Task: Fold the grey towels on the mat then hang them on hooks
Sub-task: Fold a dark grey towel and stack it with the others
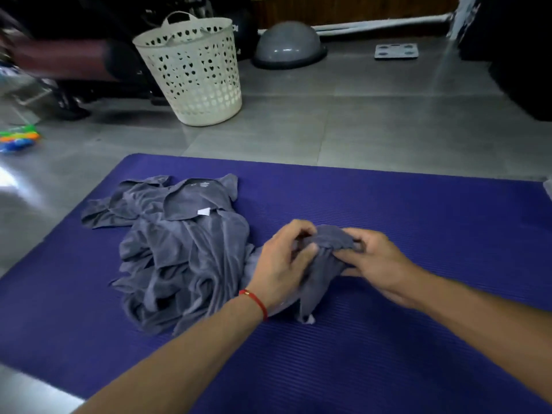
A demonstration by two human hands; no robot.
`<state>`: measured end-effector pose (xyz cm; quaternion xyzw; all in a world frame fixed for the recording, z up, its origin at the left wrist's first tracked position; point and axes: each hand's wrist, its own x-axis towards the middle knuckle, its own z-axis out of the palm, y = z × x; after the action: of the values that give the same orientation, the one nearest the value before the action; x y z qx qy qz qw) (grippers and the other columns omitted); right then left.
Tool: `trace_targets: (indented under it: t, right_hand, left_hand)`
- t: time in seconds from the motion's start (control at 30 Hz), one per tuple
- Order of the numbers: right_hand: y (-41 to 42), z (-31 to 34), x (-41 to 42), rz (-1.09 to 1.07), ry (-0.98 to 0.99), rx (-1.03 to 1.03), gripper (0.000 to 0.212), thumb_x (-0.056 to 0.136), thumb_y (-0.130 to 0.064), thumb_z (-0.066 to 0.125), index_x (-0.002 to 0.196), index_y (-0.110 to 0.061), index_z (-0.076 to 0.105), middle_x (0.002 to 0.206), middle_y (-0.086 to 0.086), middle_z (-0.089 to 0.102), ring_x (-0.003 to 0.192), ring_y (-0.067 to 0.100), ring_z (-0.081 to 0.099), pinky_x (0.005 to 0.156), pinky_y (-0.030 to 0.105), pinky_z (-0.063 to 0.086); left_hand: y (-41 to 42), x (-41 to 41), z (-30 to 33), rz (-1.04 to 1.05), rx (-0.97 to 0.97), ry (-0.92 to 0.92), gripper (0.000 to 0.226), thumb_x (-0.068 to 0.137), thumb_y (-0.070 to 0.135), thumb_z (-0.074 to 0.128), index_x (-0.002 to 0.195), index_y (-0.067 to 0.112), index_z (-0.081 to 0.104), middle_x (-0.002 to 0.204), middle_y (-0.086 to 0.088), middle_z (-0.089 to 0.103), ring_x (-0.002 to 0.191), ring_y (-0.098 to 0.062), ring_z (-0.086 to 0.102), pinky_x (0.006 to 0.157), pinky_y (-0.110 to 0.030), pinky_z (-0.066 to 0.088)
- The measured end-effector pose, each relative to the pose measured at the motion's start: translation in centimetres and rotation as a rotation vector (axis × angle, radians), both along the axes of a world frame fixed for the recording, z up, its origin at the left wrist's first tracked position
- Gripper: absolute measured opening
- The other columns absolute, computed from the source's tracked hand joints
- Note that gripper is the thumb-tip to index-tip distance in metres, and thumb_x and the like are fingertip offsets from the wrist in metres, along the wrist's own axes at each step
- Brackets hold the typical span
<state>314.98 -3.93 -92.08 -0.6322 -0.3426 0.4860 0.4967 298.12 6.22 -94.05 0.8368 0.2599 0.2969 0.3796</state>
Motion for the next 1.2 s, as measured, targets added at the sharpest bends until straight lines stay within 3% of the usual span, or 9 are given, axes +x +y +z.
trace_targets:
  t: [0.13, 0.23, 0.4, 0.53, 0.7, 0.8, 0.93, 1.03, 1.2]
  right_hand:
    - [-2.6, -0.9, 2.5, -0.094, -0.038, -0.007, 0.026, 0.099, 0.005, 0.055, 0.111, -0.013, 0.071, 0.100, 0.003, 0.078, 0.096, 0.018, 0.074, 0.075, 0.024, 0.060]
    - [-4.4, -1.2, 4.5, -0.237, 0.007, 0.016, 0.027, 0.100, 0.007, 0.052, 0.111, -0.009, 0.070, 0.101, 0.007, 0.077, 0.094, 0.018, 0.074, 0.076, 0.025, 0.062]
    - [-4.5, -0.8, 8.2, -0.729, -0.197, -0.008, 0.019, 0.096, -0.006, 0.056, 0.093, -0.021, 0.067, 0.097, 0.004, 0.070, 0.086, 0.018, 0.068, 0.077, 0.030, 0.062]
    - [-7.5, -5.3, 20.5, -0.844, -0.744, -0.296, 0.031, 0.083, -0.045, 0.051, 0.101, -0.021, 0.057, 0.091, 0.004, 0.060, 0.077, 0.028, 0.058, 0.059, 0.022, 0.052]
    - [-8.7, -0.3, 14.8, -0.456, -0.969, -0.532, 0.013, 0.089, -0.026, 0.069, 0.099, -0.027, 0.062, 0.096, 0.008, 0.067, 0.085, 0.030, 0.058, 0.075, 0.041, 0.049]
    - [-9.8, -0.5, 11.8, 0.006, -0.954, -0.736, 0.037, 0.090, -0.028, 0.072, 0.125, -0.025, 0.061, 0.119, 0.004, 0.067, 0.093, 0.023, 0.055, 0.078, 0.034, 0.043]
    - [-10.9, -2.9, 10.6, 0.385, -1.069, -0.855, 0.084, 0.090, -0.049, 0.066, 0.158, -0.031, 0.021, 0.164, -0.003, 0.020, 0.143, 0.022, 0.035, 0.109, 0.035, 0.041]
    - [-10.3, -3.1, 9.1, 0.455, -1.277, -0.549, 0.085, 0.094, -0.056, 0.060, 0.160, -0.035, 0.011, 0.167, -0.012, 0.005, 0.154, 0.013, 0.012, 0.120, 0.032, 0.028]
    - [-6.5, -3.3, 5.1, 0.340, -0.814, -0.058, 0.081, 0.085, -0.041, 0.080, 0.149, -0.047, 0.031, 0.148, -0.032, 0.039, 0.131, -0.019, 0.038, 0.104, 0.010, 0.039]
  left_hand:
    - [5.1, -6.2, -6.9, 0.182, 0.493, 0.729, 0.056, 0.093, 0.039, 0.057, 0.146, 0.039, 0.038, 0.156, 0.004, 0.038, 0.148, -0.028, 0.028, 0.109, -0.076, 0.022]
    - [8.6, -11.0, -8.7, 0.151, 0.465, 1.201, 0.085, 0.096, 0.028, 0.056, 0.155, 0.052, 0.000, 0.168, 0.008, -0.011, 0.154, -0.032, -0.011, 0.104, -0.084, 0.003]
    - [11.9, -14.1, -8.5, 0.185, 0.531, 1.334, 0.088, 0.100, 0.022, 0.056, 0.156, 0.048, -0.008, 0.163, 0.012, -0.028, 0.153, -0.027, -0.019, 0.104, -0.084, 0.012]
    - [12.1, -12.9, -7.9, 0.269, 0.465, 1.439, 0.090, 0.097, 0.025, 0.061, 0.158, 0.042, -0.002, 0.166, 0.006, -0.024, 0.153, -0.032, -0.019, 0.102, -0.086, 0.006]
    - [5.8, -6.2, -10.4, 0.033, 0.544, 1.203, 0.081, 0.092, 0.054, 0.049, 0.160, 0.031, 0.011, 0.168, -0.009, 0.000, 0.154, -0.036, -0.010, 0.110, -0.077, -0.003]
    - [2.2, -2.4, -12.7, -0.043, 0.262, 1.219, 0.085, 0.089, 0.059, 0.053, 0.159, 0.032, 0.011, 0.163, -0.011, 0.015, 0.150, -0.039, 0.011, 0.111, -0.076, 0.009]
    - [2.0, -1.3, -12.0, 0.062, 0.222, 1.070, 0.034, 0.102, 0.037, 0.047, 0.135, 0.030, 0.048, 0.138, -0.003, 0.051, 0.125, -0.033, 0.047, 0.100, -0.057, 0.041]
    - [1.1, 1.2, -9.3, -0.034, 0.049, 0.789, 0.029, 0.103, 0.042, 0.043, 0.120, 0.025, 0.059, 0.119, -0.009, 0.067, 0.110, -0.036, 0.061, 0.087, -0.044, 0.046]
    - [-2.6, 7.8, -2.8, -0.194, -0.597, 0.225, 0.030, 0.098, 0.036, 0.059, 0.078, 0.014, 0.056, 0.070, -0.006, 0.057, 0.063, -0.019, 0.056, 0.059, -0.029, 0.049]
